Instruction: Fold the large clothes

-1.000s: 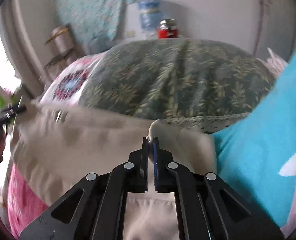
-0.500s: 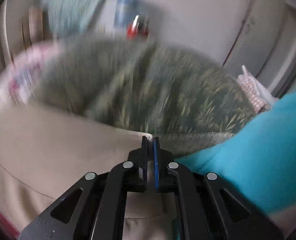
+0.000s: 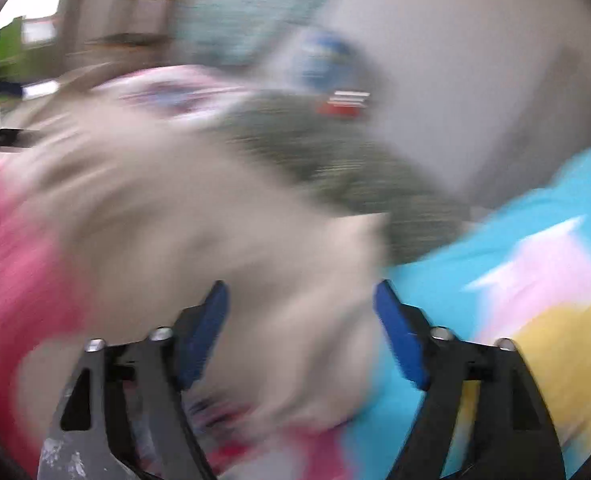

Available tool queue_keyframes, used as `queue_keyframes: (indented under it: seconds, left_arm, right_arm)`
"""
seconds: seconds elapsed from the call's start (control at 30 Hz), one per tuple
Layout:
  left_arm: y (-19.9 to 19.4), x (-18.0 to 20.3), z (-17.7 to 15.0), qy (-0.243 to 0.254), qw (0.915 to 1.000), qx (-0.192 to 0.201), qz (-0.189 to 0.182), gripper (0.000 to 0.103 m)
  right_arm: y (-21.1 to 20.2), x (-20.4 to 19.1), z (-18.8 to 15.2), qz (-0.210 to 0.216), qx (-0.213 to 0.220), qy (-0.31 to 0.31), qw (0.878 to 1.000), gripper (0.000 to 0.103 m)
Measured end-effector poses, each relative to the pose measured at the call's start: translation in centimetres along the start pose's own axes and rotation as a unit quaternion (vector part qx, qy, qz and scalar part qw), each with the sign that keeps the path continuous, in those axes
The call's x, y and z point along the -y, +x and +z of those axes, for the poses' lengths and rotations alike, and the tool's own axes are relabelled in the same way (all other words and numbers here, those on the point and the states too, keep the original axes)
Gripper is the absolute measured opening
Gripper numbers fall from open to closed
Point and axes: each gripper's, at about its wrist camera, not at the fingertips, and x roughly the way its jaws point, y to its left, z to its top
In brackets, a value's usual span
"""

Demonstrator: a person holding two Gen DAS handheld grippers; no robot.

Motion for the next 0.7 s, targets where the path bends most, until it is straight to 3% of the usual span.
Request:
queue_keyframes:
  seconds: [0.03,0.13,0.23,0.33,0.47,0.5,0.57,0.63,0.67,0.7]
  left_arm:
    - [-0.4,1.6,-0.7,0.026,0.9996,-0.003,-0.012,0.079]
    - [-0.8,5.7,-2.2,0.115,0.9932,-0.009,-0.012,0.082]
    - [-0.4,7.7,-3.3,0.181,0.9834,-0.017,-0.002,0.082]
    - [0.4,8.0,-3.6,0.179,0.9837,-0.017,-0.003,0.082]
    - [2.6,7.7,-1.7,0.146,0.9885,0.009,0.038,0.082]
    - [3.3,7.6,-1.1,0.139,0.9893,0.01,0.044,0.082]
    - [5.6,7.1,-0.4,0.139,0.9892,-0.011,0.047,0.082]
    - [6.7,6.8,-0.5,0.151,0.9873,-0.022,0.044,0.082]
    - [6.5,6.2,-0.7,0.171,0.9841,-0.02,0.045,0.081]
    - [6.3,5.6,-0.9,0.186,0.9804,-0.02,0.061,0.077]
  right_arm:
    - [-0.7,-2.3,-0.5,0.008,0.006,-0.044,0.999,0.081]
    - [-1.5,-7.7,-1.6,-0.04,0.026,-0.161,0.986,0.085]
    - [-1.1,-9.5,-2.1,-0.052,0.037,-0.193,0.979,0.088]
    - [0.5,-9.4,-1.5,-0.047,0.033,-0.17,0.984,0.091]
    - [3.8,-9.2,-0.1,-0.112,0.036,-0.177,0.977,0.091]
    - [5.4,-8.8,0.4,-0.134,0.029,-0.187,0.973,0.091]
    - [7.4,-8.1,0.5,-0.136,0.01,-0.207,0.969,0.089]
    - [8.6,-6.5,0.0,-0.078,0.001,-0.207,0.975,0.081]
    - [9.1,-5.3,-0.3,-0.094,-0.012,-0.213,0.973,0.068]
    - [9.7,-4.5,-0.9,-0.139,-0.023,-0.238,0.961,0.054]
